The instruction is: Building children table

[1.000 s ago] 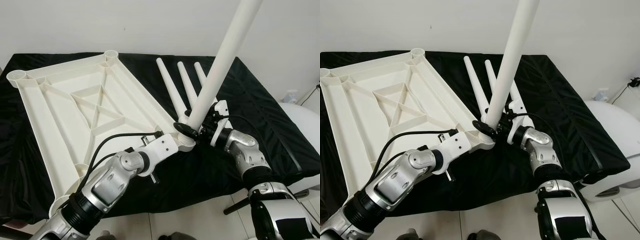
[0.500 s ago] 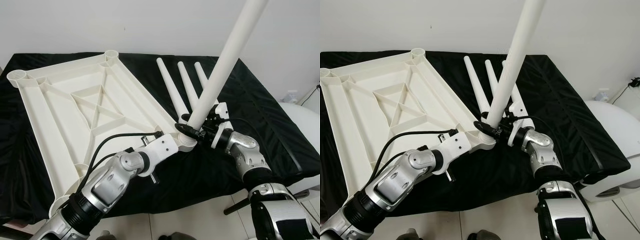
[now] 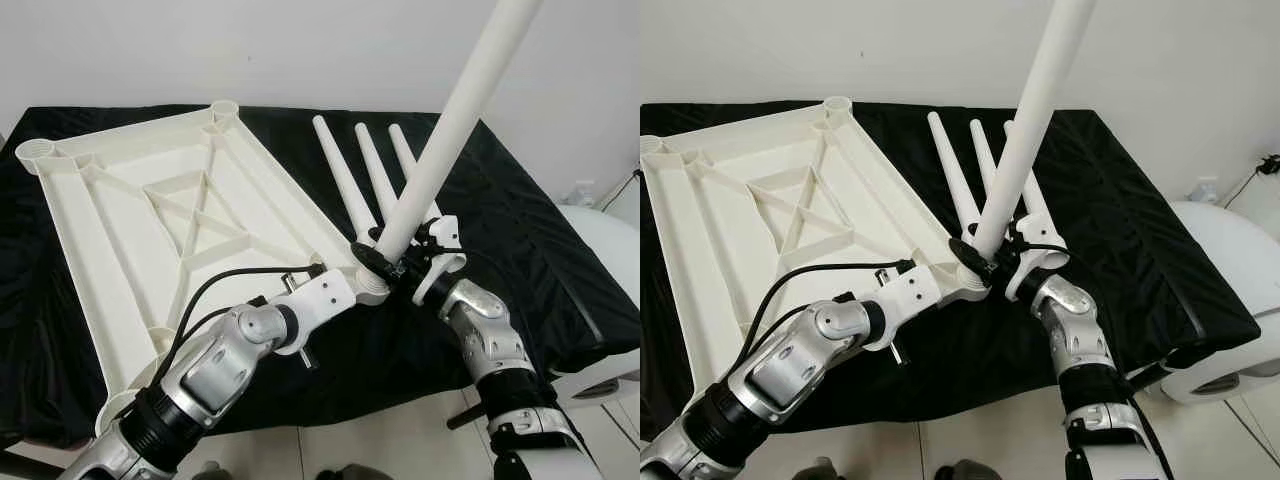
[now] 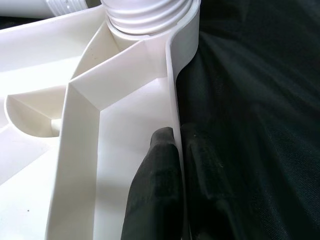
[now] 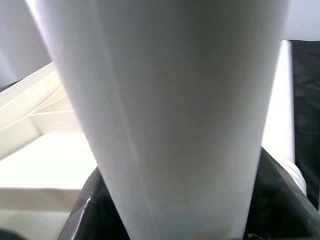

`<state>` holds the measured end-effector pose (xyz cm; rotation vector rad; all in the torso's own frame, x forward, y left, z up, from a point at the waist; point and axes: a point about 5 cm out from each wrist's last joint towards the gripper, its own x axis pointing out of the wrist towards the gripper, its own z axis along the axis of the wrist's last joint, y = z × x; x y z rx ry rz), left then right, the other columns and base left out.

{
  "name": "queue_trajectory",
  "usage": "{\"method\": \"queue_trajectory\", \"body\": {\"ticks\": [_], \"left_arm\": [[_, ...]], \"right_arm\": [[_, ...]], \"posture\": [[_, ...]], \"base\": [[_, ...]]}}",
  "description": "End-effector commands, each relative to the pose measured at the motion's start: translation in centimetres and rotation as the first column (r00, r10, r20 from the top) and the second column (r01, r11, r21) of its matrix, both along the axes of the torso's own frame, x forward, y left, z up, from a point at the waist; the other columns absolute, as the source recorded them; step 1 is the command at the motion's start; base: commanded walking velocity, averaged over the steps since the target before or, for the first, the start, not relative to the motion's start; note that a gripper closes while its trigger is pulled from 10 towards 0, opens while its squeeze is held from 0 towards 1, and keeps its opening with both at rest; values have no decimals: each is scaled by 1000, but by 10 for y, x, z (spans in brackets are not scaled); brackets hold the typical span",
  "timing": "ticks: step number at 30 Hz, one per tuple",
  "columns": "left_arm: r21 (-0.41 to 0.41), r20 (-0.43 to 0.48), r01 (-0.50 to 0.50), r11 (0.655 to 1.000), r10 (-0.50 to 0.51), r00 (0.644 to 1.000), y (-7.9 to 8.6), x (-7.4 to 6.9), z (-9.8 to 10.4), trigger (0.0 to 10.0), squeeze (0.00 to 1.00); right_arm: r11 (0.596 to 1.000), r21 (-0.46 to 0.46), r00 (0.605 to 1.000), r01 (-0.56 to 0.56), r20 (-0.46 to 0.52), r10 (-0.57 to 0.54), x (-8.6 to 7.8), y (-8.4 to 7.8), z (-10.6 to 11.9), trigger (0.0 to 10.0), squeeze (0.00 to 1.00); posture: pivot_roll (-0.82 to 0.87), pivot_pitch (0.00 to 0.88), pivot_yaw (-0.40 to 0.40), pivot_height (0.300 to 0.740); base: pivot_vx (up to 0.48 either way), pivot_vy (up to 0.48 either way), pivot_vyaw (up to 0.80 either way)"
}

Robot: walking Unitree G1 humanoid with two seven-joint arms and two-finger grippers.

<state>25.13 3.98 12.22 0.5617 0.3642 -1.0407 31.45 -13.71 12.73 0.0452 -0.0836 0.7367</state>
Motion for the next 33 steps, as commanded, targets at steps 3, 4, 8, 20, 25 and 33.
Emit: {"method": "queue_trajectory", "body": {"ticks": [3, 4, 8, 20, 25, 33], "left_arm": [[20, -96, 69, 997, -67, 993, -6, -12, -15, 10000, 0], [20, -96, 69, 997, -67, 993, -6, -12, -15, 10000, 0], [20, -97, 68, 997, -66, 993, -6, -12, -16, 10000, 0], [22, -94, 68, 997, -66, 993, -6, -12, -17, 10000, 0], [23, -93, 70, 997, -68, 993, -7, -12, -17, 10000, 0], [24, -95, 76, 997, -73, 993, -7, -13, -17, 10000, 0]], "right_arm": [[1000, 16, 998, 5, 64, -6, -3, 21, 15, 10000, 0], [1000, 16, 998, 5, 64, -6, -3, 21, 15, 10000, 0], [999, -11, 998, 51, 48, -51, -5, 29, 12, 10000, 0], [975, 12, 975, 221, 7, -221, -14, 55, 8, 10000, 0], [953, 19, 953, 304, -11, -303, -11, 53, 7, 10000, 0], [874, 65, 875, 482, -88, -476, -6, 47, 7, 10000, 176]], "posture": [[12, 0, -95, 740], [12, 0, -95, 740], [15, 0, -98, 740], [21, 0, -106, 740], [20, 0, -105, 740], [23, 0, -106, 740]], "base": [[0, 0, 0], [0, 0, 0], [0, 0, 0], [0, 0, 0], [0, 0, 0], [0, 0, 0]]}}
